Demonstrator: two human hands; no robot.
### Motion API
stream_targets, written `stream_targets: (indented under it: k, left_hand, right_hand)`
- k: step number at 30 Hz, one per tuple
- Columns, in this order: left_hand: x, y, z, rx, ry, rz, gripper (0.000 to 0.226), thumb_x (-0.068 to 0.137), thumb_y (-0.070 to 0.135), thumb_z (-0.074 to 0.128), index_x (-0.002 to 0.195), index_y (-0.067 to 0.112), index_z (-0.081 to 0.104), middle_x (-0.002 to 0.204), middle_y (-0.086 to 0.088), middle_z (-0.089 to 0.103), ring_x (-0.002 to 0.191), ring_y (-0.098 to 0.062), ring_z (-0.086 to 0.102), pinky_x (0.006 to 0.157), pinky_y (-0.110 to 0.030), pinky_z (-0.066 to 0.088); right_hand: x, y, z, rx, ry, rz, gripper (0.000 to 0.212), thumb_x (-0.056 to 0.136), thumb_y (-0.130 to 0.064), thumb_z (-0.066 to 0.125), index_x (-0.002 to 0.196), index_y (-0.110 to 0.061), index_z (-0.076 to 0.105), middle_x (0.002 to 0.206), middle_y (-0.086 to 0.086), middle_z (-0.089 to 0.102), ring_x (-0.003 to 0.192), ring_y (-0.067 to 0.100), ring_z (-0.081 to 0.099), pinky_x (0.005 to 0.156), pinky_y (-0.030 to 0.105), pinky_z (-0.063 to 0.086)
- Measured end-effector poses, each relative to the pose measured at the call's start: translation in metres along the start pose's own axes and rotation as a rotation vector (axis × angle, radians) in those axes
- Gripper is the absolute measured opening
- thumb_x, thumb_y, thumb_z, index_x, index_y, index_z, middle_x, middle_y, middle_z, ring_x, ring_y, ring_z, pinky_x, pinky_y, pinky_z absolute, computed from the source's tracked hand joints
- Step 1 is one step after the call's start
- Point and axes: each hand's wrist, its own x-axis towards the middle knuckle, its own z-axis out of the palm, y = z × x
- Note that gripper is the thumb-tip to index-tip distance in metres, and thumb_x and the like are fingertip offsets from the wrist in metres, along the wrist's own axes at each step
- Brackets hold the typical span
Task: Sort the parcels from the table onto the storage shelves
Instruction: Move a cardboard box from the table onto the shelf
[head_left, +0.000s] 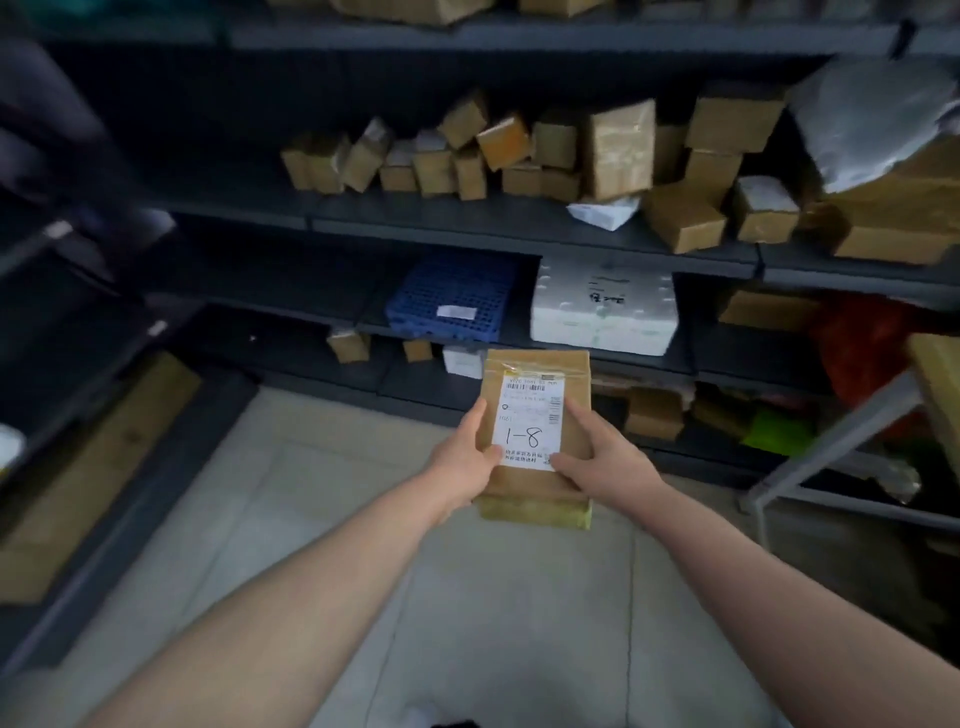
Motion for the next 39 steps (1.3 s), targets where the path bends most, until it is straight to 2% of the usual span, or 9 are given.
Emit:
stream_targets:
  k: [4,11,14,17,24,29,32,35,39]
  left_hand:
    - [-0.009,-0.065,-0.087,-0.068,0.126,-0.095,0.068,0.099,0.026,0.049,0.15,0.05,0.01,0.149,0.008,0.042,0.117,-0.023,0.055,0.092,-0.042,0.052]
    - [-0.021,-0.156,-0.2,-0.187,0.258,-0.235,0.068,0.099,0.026,0.047,0.149,0.053,0.009,0.14,0.009,0.048,0.108,-0.021,0.056,0.069,-0.031,0.052]
    - [-0.027,-0.183,-0.232,-0.239,0.324,-0.291,0.068,0.099,0.025,0.046,0.147,0.055,0.009,0.133,0.011,0.05,0.103,-0.018,0.057,0.072,-0.037,0.057]
    - [-0.028,-0.202,-0.26,-0.293,0.389,-0.365,0.068,0.099,0.028,0.046,0.148,0.053,0.006,0.136,0.008,0.049,0.104,-0.021,0.056,0.077,-0.041,0.057]
    - [-0.004,-0.221,-0.33,-0.358,0.535,-0.445,0.069,0.099,0.027,0.046,0.149,0.052,0.005,0.131,0.005,0.052,0.098,-0.022,0.06,0.081,-0.046,0.058]
    - [0.026,-0.212,-0.375,-0.411,0.603,-0.498,0.065,0.099,0.024,0.044,0.147,0.053,0.01,0.105,0.013,0.052,0.087,-0.018,0.059,0.07,-0.039,0.057]
    - [0.044,-0.21,-0.397,-0.447,0.648,-0.53,0.068,0.1,0.026,0.045,0.15,0.05,0.005,0.115,0.007,0.046,0.089,-0.018,0.056,0.068,-0.037,0.056]
    - [0.056,-0.21,-0.417,-0.474,0.68,-0.568,0.069,0.1,0.025,0.045,0.15,0.048,0.003,0.119,0.006,0.047,0.09,-0.019,0.058,0.076,-0.043,0.058]
    - [0.068,-0.221,-0.447,-0.502,0.693,-0.601,0.069,0.1,0.023,0.044,0.151,0.047,0.004,0.132,-0.001,0.049,0.1,-0.027,0.059,0.082,-0.049,0.057]
  right_hand:
    - [0.024,-0.08,0.075,-0.007,-0.132,-0.081,0.078,0.085,-0.035,0.063,0.148,-0.048,0.017,0.151,-0.011,0.033,0.125,0.018,0.048,0.101,0.04,0.044]
    - [0.049,-0.19,0.184,-0.02,-0.319,-0.172,0.078,0.086,-0.029,0.064,0.148,-0.047,0.02,0.148,-0.01,0.039,0.121,0.017,0.051,0.099,0.038,0.046]
    - [0.061,-0.227,0.216,-0.056,-0.404,-0.2,0.078,0.087,-0.028,0.064,0.148,-0.048,0.019,0.148,-0.008,0.04,0.123,0.018,0.049,0.102,0.038,0.044]
    - [0.076,-0.263,0.243,-0.093,-0.471,-0.252,0.078,0.087,-0.028,0.065,0.146,-0.05,0.02,0.145,-0.007,0.043,0.12,0.018,0.05,0.098,0.038,0.046]
    - [0.138,-0.339,0.295,-0.164,-0.596,-0.409,0.078,0.086,-0.031,0.065,0.146,-0.051,0.02,0.148,-0.01,0.037,0.111,0.015,0.048,0.087,0.039,0.053]
    - [0.189,-0.391,0.313,-0.217,-0.675,-0.499,0.078,0.086,-0.031,0.065,0.145,-0.053,0.02,0.141,-0.01,0.043,0.096,0.009,0.047,0.071,0.029,0.052]
    - [0.219,-0.421,0.322,-0.235,-0.74,-0.513,0.078,0.086,-0.03,0.066,0.143,-0.055,0.02,0.134,-0.011,0.048,0.095,0.01,0.05,0.076,0.033,0.055]
    - [0.238,-0.445,0.337,-0.253,-0.782,-0.536,0.077,0.086,-0.028,0.065,0.143,-0.056,0.021,0.134,-0.01,0.049,0.101,0.013,0.053,0.08,0.036,0.055]
    - [0.256,-0.473,0.365,-0.271,-0.837,-0.541,0.077,0.086,-0.028,0.065,0.142,-0.056,0.021,0.133,-0.011,0.051,0.099,0.014,0.055,0.077,0.035,0.055]
